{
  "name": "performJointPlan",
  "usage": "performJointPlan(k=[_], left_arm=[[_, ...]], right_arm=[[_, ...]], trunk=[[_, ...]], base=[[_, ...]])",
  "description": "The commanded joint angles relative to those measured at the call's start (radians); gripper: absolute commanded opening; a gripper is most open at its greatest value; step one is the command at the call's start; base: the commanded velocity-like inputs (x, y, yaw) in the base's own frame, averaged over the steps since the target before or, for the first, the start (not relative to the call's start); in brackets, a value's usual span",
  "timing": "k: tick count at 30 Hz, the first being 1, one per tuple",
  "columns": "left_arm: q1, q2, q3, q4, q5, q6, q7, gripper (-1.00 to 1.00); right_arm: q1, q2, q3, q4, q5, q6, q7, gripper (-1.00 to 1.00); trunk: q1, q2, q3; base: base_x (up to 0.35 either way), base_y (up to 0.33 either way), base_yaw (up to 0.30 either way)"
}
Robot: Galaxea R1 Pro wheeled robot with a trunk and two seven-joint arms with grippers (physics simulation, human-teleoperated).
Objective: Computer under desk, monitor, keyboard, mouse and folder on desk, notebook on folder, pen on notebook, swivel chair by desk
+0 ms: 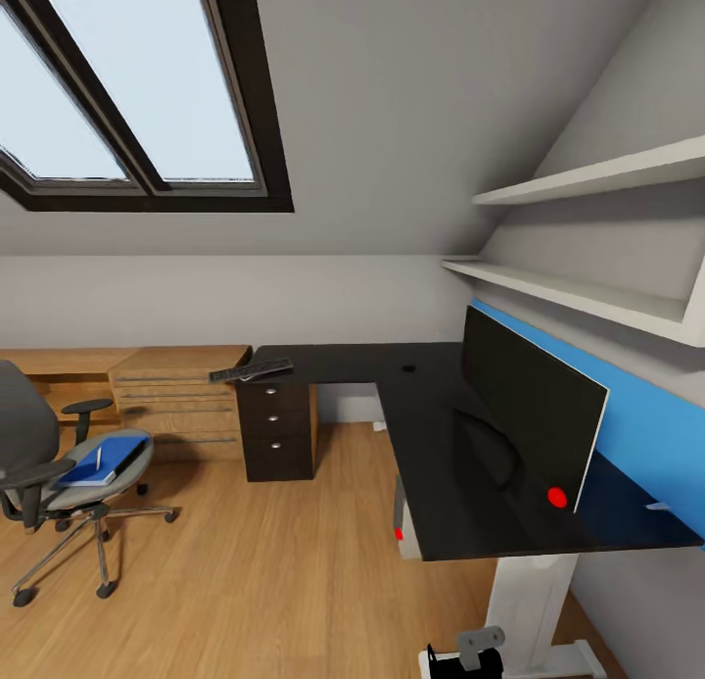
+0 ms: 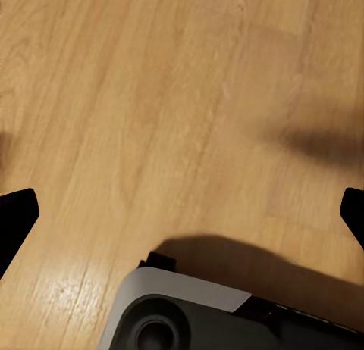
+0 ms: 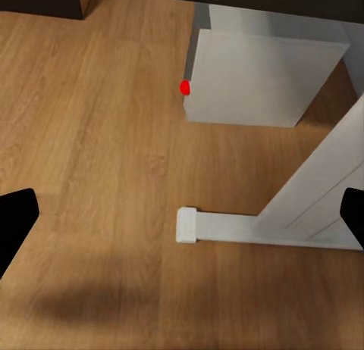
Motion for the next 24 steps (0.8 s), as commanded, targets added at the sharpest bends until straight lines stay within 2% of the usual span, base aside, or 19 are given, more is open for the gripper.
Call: performJointPlan(k=[1,10,24], left_arm=[[0.0,0.0,0.004,-0.002,-0.003,0.0,0.0,1.0],[0.0,-0.001,0.005,-0.002,-0.001,0.001,-0.003,1.0],[0.0,-0.002,0.004,-0.002,-0.003,0.003,0.001,1.0]], right_arm=[[-0.001,0.001,0.009,0.002,-0.007,-0.004,-0.003,1.0],[-0.001,0.0,0.009,0.002,-0.007,-0.004,-0.003,1.0],[-0.001,0.002,0.009,0.002,-0.007,-0.004,-0.003,1.0]], trunk=[[0.0,-0.001,-0.001],[0.0,-0.001,-0.001],[-0.053,0.097,0.042]], base=[[0.0,0.014,0.0],[0.0,0.003,0.0],[0.0,0.0,0.0]])
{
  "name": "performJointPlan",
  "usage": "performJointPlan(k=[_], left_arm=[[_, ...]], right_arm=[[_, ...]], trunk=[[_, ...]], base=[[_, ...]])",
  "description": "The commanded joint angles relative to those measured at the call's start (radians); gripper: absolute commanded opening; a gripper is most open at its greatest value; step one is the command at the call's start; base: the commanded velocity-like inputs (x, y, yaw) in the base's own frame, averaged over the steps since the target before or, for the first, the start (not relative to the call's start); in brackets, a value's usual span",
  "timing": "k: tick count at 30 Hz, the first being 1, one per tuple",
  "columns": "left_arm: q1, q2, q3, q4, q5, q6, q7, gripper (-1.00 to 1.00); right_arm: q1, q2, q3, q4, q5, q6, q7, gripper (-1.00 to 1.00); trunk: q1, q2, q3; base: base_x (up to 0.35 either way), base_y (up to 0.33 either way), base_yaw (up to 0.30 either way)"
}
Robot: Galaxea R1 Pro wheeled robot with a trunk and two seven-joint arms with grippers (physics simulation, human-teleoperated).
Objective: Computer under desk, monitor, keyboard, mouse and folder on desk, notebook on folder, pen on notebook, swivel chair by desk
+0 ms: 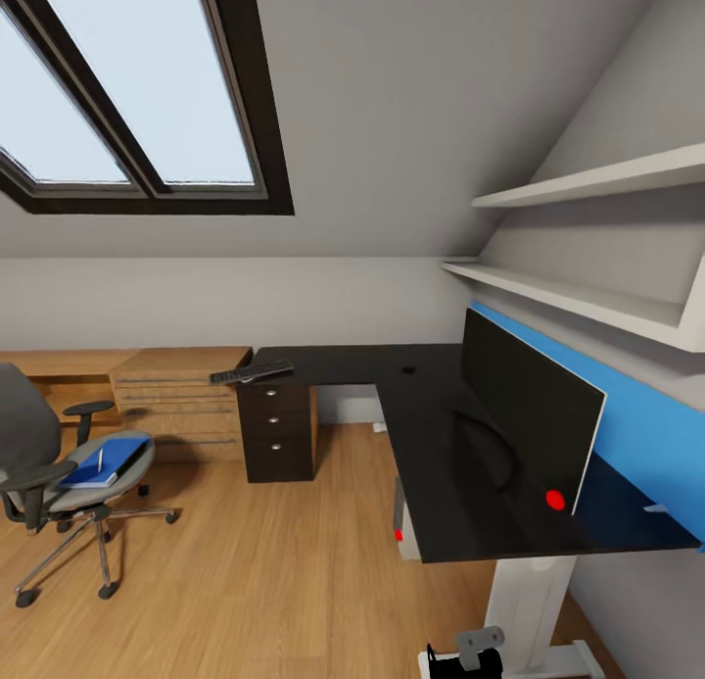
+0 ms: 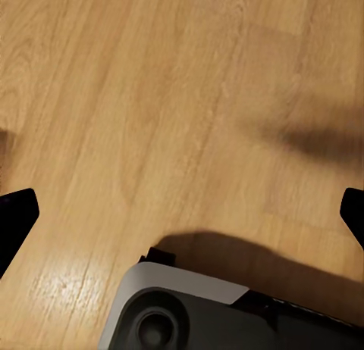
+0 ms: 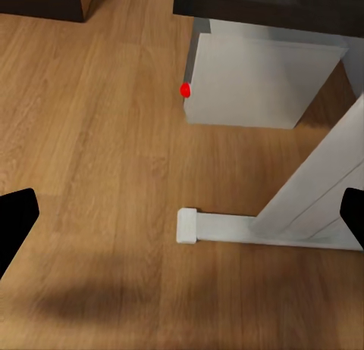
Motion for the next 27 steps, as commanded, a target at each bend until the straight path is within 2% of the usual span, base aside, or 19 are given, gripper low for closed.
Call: performJointPlan(k=[1,15,23,27], left_arm=[[0.0,0.0,0.004,-0.002,-0.003,0.0,0.001,1.0],[0.0,0.002,0.006,-0.003,0.001,0.004,0.004,1.0],[0.0,0.003,0.006,-0.029,0.001,0.002,0.001,1.0],[0.0,0.0,0.006,-0.046,0.0,-0.015,-0.002,1.0]], right_arm=[[-0.001,0.001,0.009,0.002,-0.007,-0.004,-0.003,1.0],[-0.001,0.002,0.009,0.001,-0.008,-0.004,-0.004,1.0],[-0.001,0.006,0.01,0.002,-0.008,-0.004,-0.004,1.0],[-0.001,0.017,0.009,0.002,-0.007,-0.004,-0.004,1.0]], trunk=[[-0.004,0.006,0.002],[-0.057,0.104,0.046],[-0.088,0.16,0.071],[-0.088,0.16,0.071]], base=[[0.0,0.0,0.0],[0.0,0.0,0.01],[0.0,0.0,0.211],[0.0,0.0,0.219]])
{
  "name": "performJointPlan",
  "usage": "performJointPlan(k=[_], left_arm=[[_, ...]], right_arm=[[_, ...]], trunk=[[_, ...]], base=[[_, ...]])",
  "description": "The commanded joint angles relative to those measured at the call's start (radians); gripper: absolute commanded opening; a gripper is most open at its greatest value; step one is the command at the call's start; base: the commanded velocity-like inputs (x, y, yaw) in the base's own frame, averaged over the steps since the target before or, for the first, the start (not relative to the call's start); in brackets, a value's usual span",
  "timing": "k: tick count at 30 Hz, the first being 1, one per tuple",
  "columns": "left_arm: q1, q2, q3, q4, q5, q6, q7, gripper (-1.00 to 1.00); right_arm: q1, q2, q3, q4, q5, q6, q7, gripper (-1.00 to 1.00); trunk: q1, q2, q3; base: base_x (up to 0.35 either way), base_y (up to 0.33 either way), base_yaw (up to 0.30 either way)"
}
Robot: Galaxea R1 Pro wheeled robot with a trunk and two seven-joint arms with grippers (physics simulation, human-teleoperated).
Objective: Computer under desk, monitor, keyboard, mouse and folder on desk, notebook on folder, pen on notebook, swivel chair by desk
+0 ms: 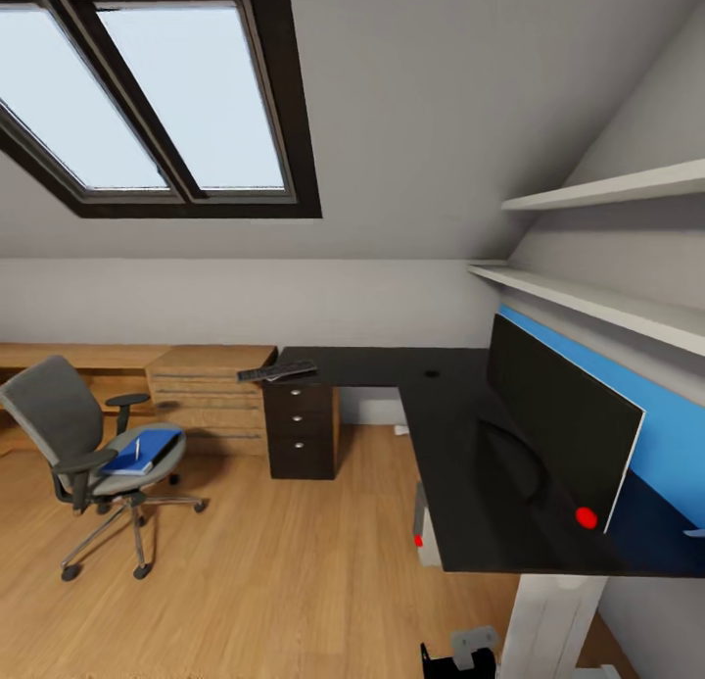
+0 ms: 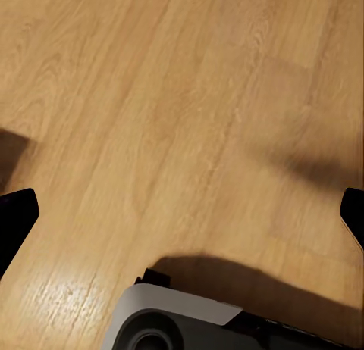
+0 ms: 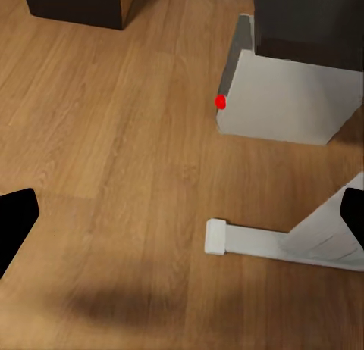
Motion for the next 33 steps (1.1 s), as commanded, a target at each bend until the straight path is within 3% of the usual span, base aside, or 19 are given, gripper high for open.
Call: performJointPlan(k=[1,8,18,28,33], left_arm=[[0.001,-0.002,0.002,-0.005,0.0,-0.015,-0.001,1.0],[0.001,-0.003,0.0,-0.016,-0.002,-0.053,-0.005,1.0],[0.001,-0.007,-0.002,-0.179,-0.011,-0.05,-0.006,1.0],[0.001,-0.003,-0.002,-0.135,-0.011,-0.057,-0.005,1.0],[0.001,0.017,0.003,-0.114,-0.006,-0.056,-0.006,1.0]], right_arm=[[-0.001,0.002,0.008,0.002,-0.006,-0.003,-0.003,1.0],[-0.001,0.002,0.006,0.002,-0.006,-0.003,-0.003,1.0],[-0.001,0.004,0.006,0.002,-0.006,-0.003,-0.003,1.0],[-0.001,0.008,0.009,0.003,-0.006,-0.003,-0.003,1.0],[-0.001,0.01,0.008,0.002,-0.006,-0.003,-0.003,1.0]], trunk=[[0.0,0.0,0.0],[0.0,0.0,0.0],[0.0,0.0,0.0],[0.0,0.0,0.0],[0.0,0.0,0.0]], base=[[0.0,0.0,0.118],[0.0,0.0,0.046],[0.0,0.101,0.004],[0.0,0.28,0.0],[0.0,0.326,0.0]])
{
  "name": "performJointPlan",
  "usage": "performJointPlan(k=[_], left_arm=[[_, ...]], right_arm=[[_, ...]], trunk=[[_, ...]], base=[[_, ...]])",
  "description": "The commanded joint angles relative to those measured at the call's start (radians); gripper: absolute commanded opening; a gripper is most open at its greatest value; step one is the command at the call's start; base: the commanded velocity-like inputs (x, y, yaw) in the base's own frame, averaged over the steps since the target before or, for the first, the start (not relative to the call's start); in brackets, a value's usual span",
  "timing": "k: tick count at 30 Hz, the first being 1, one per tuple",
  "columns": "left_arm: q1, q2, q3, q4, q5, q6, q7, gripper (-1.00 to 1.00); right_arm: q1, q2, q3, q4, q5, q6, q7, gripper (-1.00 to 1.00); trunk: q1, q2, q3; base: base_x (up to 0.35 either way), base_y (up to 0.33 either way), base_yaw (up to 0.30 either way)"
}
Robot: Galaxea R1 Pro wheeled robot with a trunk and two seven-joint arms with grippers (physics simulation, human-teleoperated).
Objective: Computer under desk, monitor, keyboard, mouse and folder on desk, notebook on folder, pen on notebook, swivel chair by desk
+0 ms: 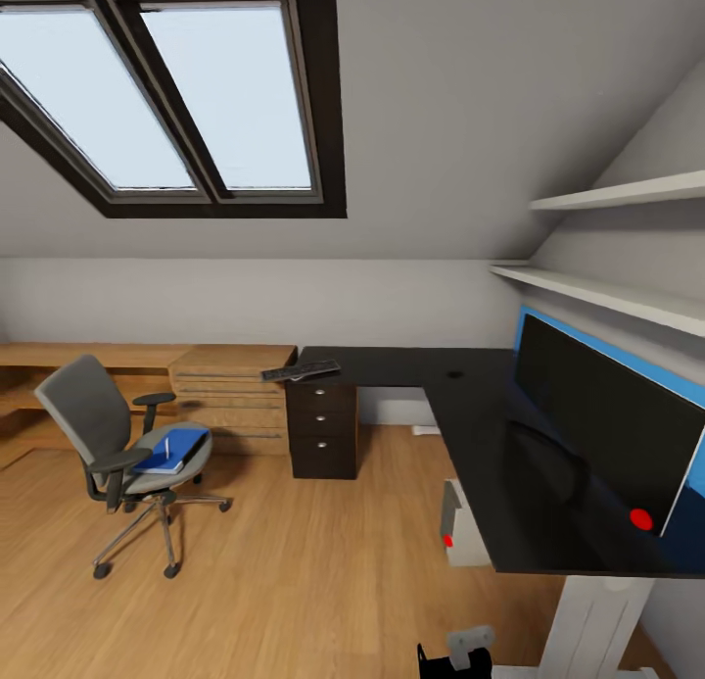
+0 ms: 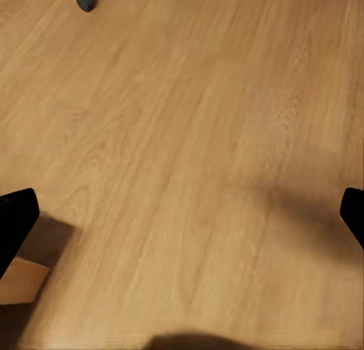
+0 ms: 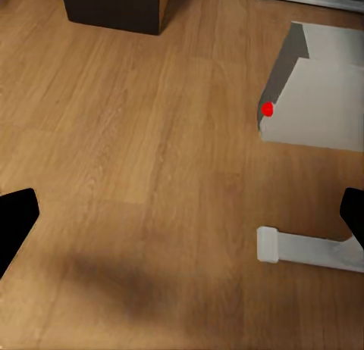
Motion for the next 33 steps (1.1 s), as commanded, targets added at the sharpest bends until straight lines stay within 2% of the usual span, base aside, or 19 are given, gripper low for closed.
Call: performJointPlan(k=[1,13,19,33], left_arm=[[0.001,0.001,-0.002,0.001,0.006,-0.001,0.0,1.0],[0.001,0.0,-0.004,0.008,0.003,-0.003,0.0,1.0],[0.001,-0.003,-0.006,0.008,0.002,-0.003,0.0,1.0],[0.001,-0.01,-0.007,0.011,0.0,-0.004,-0.002,1.0]], right_arm=[[-0.001,0.001,0.009,0.002,-0.007,-0.003,-0.004,1.0],[-0.001,0.001,0.008,0.002,-0.007,-0.003,-0.005,1.0],[-0.001,0.0,0.006,0.002,-0.008,-0.003,-0.005,1.0],[-0.001,-0.004,0.006,0.002,-0.01,-0.003,-0.005,1.0]], trunk=[[0.0,0.0,0.0],[0.0,0.0,0.0],[0.0,0.0,0.0],[0.0,0.0,0.0]], base=[[0.0,0.335,0.0],[0.071,0.294,0.0],[0.117,0.038,0.0],[0.32,0.002,0.0]])
